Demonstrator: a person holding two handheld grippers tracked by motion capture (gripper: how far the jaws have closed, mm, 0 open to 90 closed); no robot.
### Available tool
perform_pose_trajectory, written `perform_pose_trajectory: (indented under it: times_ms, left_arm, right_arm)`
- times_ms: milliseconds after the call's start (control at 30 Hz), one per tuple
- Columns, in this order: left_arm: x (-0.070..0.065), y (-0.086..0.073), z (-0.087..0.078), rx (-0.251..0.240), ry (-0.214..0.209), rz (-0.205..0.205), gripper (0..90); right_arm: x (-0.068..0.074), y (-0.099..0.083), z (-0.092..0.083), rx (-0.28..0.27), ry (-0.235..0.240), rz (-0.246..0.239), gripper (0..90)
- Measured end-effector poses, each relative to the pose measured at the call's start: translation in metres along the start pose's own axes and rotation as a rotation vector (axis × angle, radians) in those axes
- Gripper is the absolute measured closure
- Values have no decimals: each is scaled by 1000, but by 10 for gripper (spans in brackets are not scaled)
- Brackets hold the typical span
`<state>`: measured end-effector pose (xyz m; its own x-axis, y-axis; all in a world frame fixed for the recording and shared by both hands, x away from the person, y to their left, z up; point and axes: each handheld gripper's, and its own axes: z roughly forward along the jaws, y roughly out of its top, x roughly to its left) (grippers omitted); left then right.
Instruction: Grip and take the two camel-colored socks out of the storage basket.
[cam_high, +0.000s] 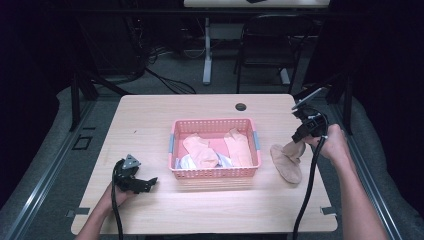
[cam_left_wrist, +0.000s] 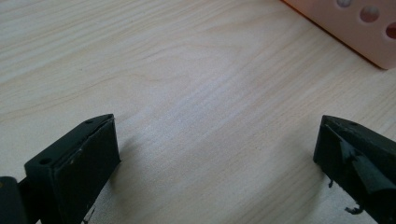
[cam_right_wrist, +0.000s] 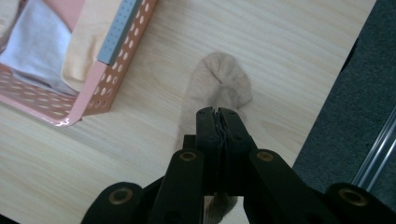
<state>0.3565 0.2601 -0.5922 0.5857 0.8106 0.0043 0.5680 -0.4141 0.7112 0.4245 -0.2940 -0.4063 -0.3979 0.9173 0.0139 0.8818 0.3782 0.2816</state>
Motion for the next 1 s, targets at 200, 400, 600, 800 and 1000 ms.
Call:
perform_pose_trajectory:
  times_ms: [200, 400, 600, 800, 1000]
  left_arm:
    - [0, 0, 0, 0, 0, 0, 0]
    - [0, 0, 0, 0, 0, 0, 0]
    - [0, 0, 0, 0, -1, 0, 0]
    - [0, 0, 0, 0, -1, 0, 0]
    - [0, 0, 0, 0, -1, 0, 0]
  right_arm:
    - [-3, -7, 34, 37, 34, 14, 874]
    - [-1, -15, 63, 63, 65, 34, 869]
    - [0, -20, 77, 64, 83, 42, 759]
    - [-2, -22, 64, 42, 87, 35, 440]
    - [-2, -29, 40, -13, 85, 40, 276]
